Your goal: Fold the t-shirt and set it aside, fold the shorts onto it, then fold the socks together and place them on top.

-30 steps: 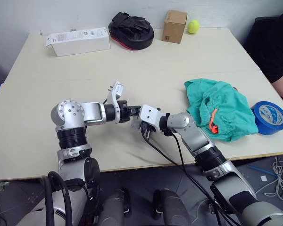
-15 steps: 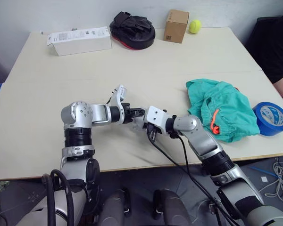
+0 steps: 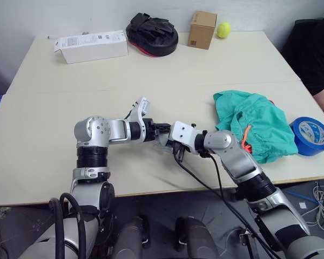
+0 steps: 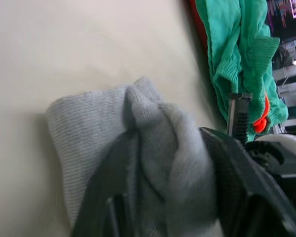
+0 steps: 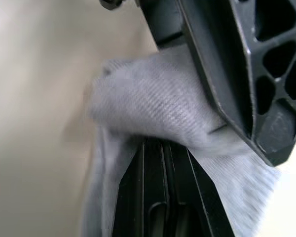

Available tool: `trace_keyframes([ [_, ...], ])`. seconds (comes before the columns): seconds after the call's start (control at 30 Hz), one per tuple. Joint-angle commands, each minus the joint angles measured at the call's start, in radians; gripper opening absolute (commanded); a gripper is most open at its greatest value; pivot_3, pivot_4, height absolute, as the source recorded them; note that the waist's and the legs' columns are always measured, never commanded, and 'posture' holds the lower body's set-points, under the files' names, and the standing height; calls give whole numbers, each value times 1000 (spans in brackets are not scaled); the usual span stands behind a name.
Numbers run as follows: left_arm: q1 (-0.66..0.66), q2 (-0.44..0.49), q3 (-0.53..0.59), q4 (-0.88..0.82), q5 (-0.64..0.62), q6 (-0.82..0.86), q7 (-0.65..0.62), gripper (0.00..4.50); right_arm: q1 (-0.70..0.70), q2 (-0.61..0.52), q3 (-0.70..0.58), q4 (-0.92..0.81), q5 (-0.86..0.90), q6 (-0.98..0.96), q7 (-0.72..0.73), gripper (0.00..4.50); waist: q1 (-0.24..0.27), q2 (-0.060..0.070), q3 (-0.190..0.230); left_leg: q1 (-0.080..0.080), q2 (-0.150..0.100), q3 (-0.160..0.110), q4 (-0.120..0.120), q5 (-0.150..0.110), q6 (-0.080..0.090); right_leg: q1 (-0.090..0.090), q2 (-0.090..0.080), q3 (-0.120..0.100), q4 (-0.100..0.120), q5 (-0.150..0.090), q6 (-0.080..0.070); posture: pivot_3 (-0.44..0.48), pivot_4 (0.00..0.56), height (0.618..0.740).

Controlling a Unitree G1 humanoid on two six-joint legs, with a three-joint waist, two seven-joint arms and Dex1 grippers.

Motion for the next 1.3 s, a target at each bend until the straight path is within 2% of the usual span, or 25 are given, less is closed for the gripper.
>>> trace_keyframes([
  [0.03, -8, 1, -7, -16, -6, 3, -17, 3338, 13, -43, -50, -102, 22, 35, 16, 0, 0, 0, 0, 0, 0, 0, -1, 0, 0, 0, 0, 0, 0, 0, 0, 0, 150, 740],
  [0.13, -17, -6, -9, -29, -27, 26, -41, 4305, 41, -99, -87, -173, 36, 66, 28, 0, 1, 0, 0, 0, 0, 0, -1, 0, 0, 0, 0, 0, -1, 0, 0, 0, 150, 740],
  [0.17, -18, -7, -17, -36, -31, 31, -50, 4448, 51, -115, -99, -193, 41, 77, 30, 0, 1, 0, 0, 0, 0, 0, -1, 0, 0, 0, 0, 0, -1, 0, 0, 0, 150, 740],
  [0.3, -5, 0, -86, -60, -17, 9, -80, 4448, 83, -156, -143, -248, 62, 117, 21, 0, 3, 0, 0, 0, 0, 0, -1, 0, 0, 0, 0, 0, -2, 0, 0, 0, 150, 740],
  [0.4, 22, 27, -187, -90, 8, -37, -125, 4448, 99, -167, -169, -275, 74, 140, 6, 0, 4, 0, 0, 0, 0, 0, -2, 0, 0, 0, 0, 0, -3, 0, 0, 0, 150, 740],
  [0.7, 94, 130, -370, -192, 53, -179, -272, 4448, 60, -108, -164, -288, 121, 213, -33, 0, 2, 0, 0, 0, 0, 1, -4, 0, 0, 0, 1, 0, -5, 0, 0, 0, 150, 740],
  [0.83, 125, 158, -369, -272, 16, -182, -324, 4448, 23, -63, -134, -256, 125, 211, -43, 0, -1, 0, 0, 0, 0, 1, -6, 0, 0, 0, 1, 0, -8, 0, 0, 0, 150, 740],
  [1.03, 144, 167, -372, -322, 20, -184, -336, 4448, -33, -6, -78, -179, 114, 185, -46, 0, -1, 0, 0, -1, 0, 1, -6, 0, 0, 0, 1, 0, -9, 0, 0, 0, 150, 740],
  [1.17, 144, 172, -365, -322, 36, -213, -334, 4448, -7, -32, -27, -176, 103, 167, -8, 0, 1, 0, 0, -1, 0, 1, -6, 0, 1, 0, 1, -1, -9, 0, 0, 0, 150, 740],
  [1.3, 146, 202, -346, -341, 24, -231, -362, 4448, 23, -76, -30, -191, 101, 165, 9, 0, 0, 0, 0, -2, 0, 1, -6, 0, 1, 0, 1, -1, -9, 0, 0, 0, 150, 740],
])
